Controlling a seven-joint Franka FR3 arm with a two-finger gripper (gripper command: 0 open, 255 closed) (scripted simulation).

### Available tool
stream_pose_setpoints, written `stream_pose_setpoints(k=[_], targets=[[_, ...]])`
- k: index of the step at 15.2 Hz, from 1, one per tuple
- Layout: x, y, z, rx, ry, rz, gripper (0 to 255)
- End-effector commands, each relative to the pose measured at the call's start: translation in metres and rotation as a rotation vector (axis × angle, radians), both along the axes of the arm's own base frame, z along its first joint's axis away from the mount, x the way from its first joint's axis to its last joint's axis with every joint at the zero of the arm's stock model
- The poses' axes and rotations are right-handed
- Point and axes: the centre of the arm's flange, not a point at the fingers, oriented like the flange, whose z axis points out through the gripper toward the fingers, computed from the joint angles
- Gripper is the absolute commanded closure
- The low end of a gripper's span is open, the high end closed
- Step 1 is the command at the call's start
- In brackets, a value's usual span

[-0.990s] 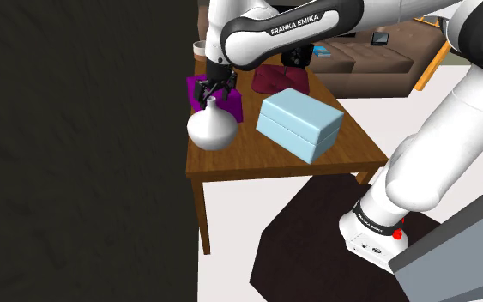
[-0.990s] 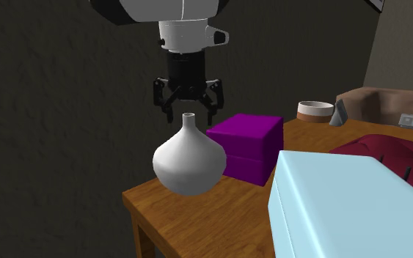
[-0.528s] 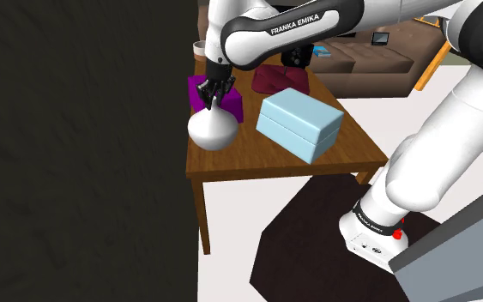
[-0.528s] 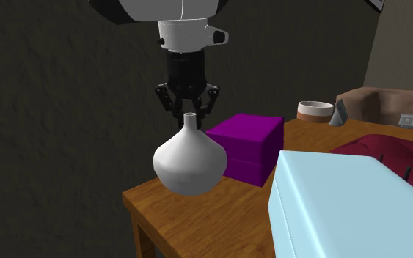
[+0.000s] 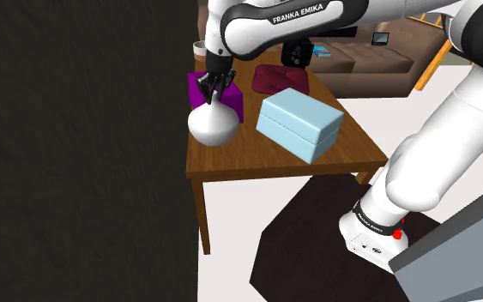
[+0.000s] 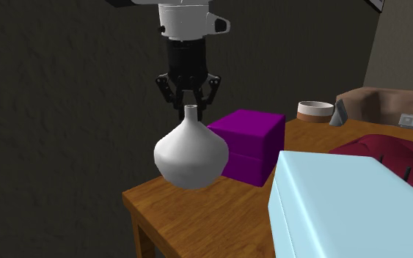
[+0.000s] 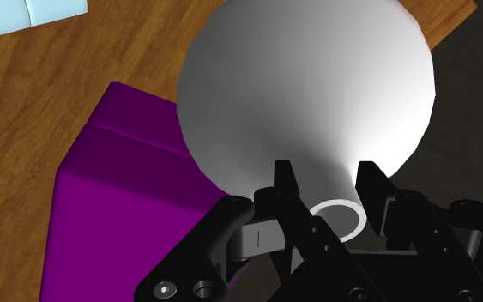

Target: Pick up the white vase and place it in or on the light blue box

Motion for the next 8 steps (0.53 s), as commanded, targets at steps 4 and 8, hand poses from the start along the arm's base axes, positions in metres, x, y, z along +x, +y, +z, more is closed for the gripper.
stream_pose_setpoints(k=[4, 8], targets=[[-0.001, 0.002, 0.026, 0.000, -0.001, 0.000, 255], [-0.001, 0.002, 0.048, 0.000, -0.001, 0.000, 255]])
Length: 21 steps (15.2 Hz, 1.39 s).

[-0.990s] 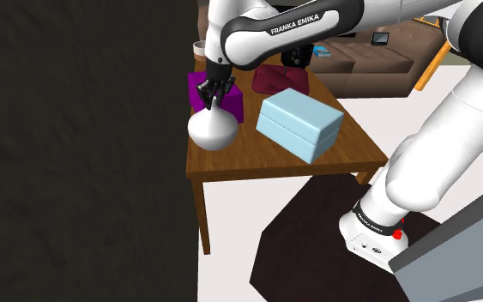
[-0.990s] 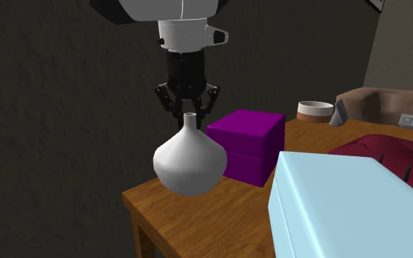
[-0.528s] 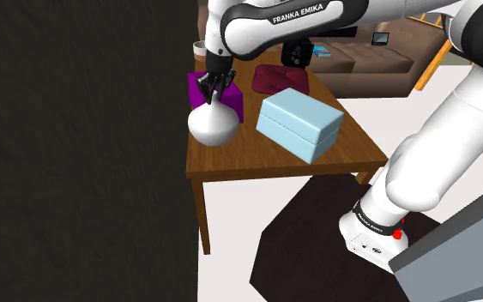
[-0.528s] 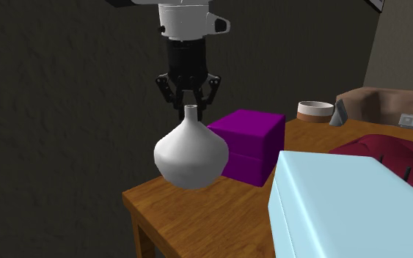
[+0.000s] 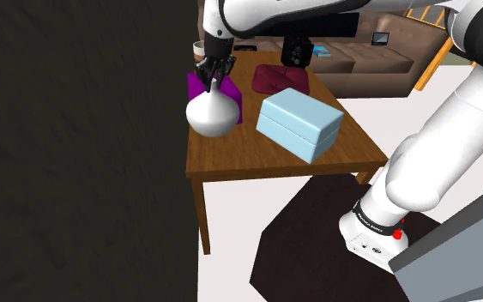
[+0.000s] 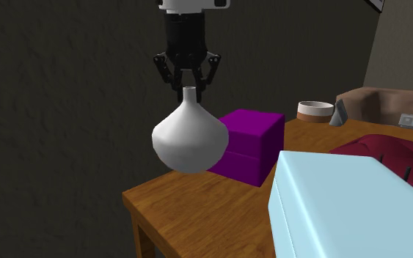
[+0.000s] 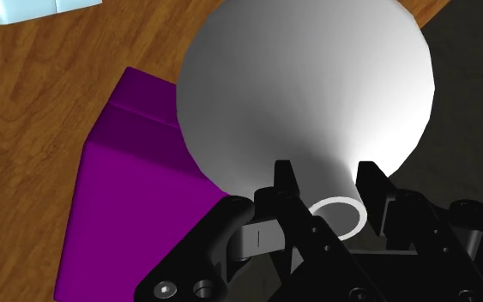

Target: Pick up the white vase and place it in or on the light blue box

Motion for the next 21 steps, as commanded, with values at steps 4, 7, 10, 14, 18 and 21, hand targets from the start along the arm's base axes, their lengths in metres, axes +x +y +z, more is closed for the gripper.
stream_pose_setpoints(k=[4, 7, 10, 14, 18, 21], targets=[[-0.001, 0.000, 0.026, 0.000, -0.001, 0.000, 255], [-0.001, 0.000, 0.042, 0.000, -0.001, 0.000, 255], [-0.001, 0.000, 0.058, 0.000, -0.001, 0.000, 255], [-0.001, 0.000, 0.079, 0.000, -0.001, 0.000, 255], [-0.001, 0.000, 0.100, 0.000, -0.001, 0.000, 255], [-0.001, 0.000, 0.116, 0.000, -0.001, 0.000, 255]])
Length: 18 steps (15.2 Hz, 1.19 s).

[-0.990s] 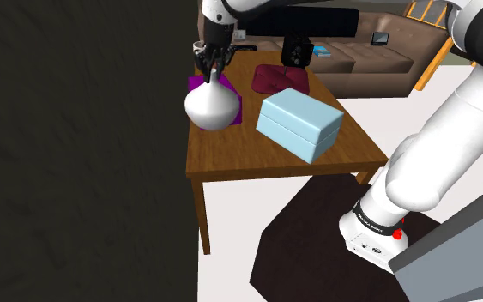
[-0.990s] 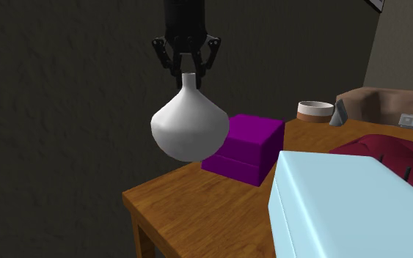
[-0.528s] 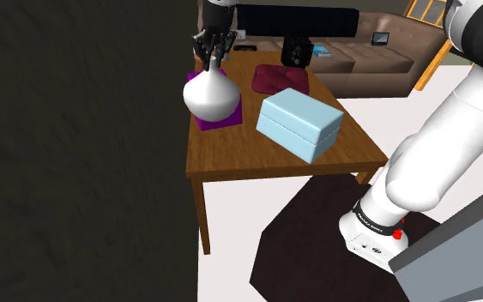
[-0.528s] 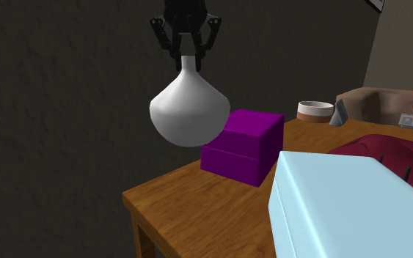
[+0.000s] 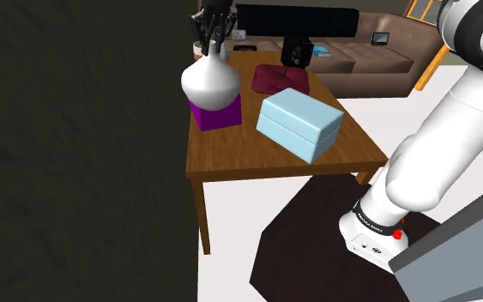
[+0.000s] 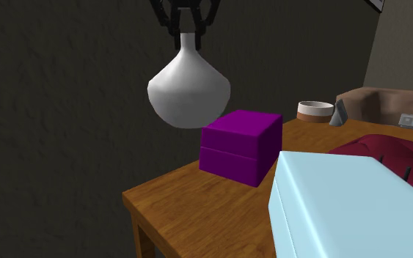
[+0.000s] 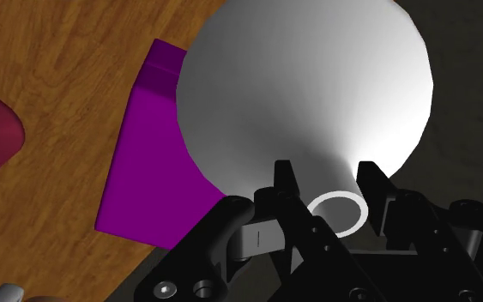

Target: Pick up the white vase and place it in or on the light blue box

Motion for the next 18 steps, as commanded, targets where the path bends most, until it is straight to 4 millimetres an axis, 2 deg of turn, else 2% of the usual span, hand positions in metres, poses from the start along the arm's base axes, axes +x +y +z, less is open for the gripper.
stream_pose_setpoints(k=[1, 8, 18], targets=[[0.000, 0.000, 0.011, 0.000, -0.001, 0.000, 255], [0.000, 0.000, 0.047, 0.000, -0.001, 0.000, 255], [-0.078, -0.102, 0.079, 0.000, -0.001, 0.000, 255]])
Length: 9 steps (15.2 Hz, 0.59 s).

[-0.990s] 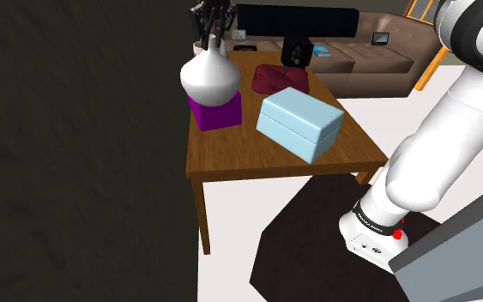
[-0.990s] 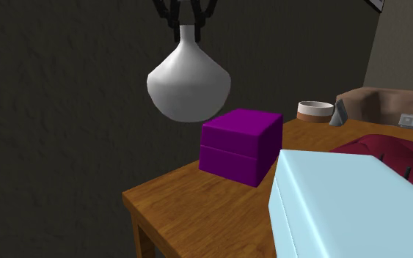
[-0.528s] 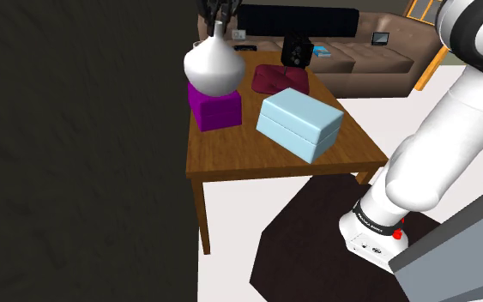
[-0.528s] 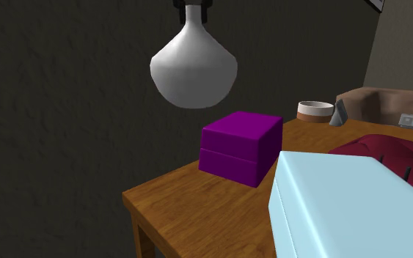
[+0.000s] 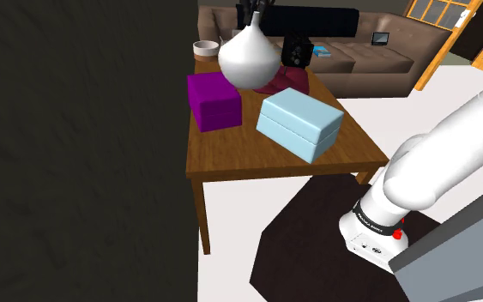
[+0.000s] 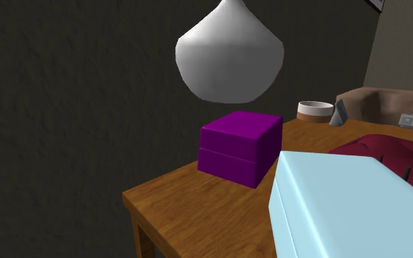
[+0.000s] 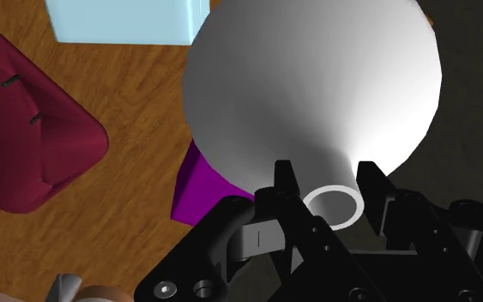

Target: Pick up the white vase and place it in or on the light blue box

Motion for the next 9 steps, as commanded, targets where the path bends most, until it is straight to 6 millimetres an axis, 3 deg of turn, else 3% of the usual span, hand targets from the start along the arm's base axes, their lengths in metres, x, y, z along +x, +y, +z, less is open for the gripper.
stream_pose_setpoints(k=[1, 9], targets=[[-0.015, -0.024, 0.008, 0.001, -0.001, 0.001, 255], [-0.077, -0.105, 0.034, 0.001, -0.001, 0.001, 255]])
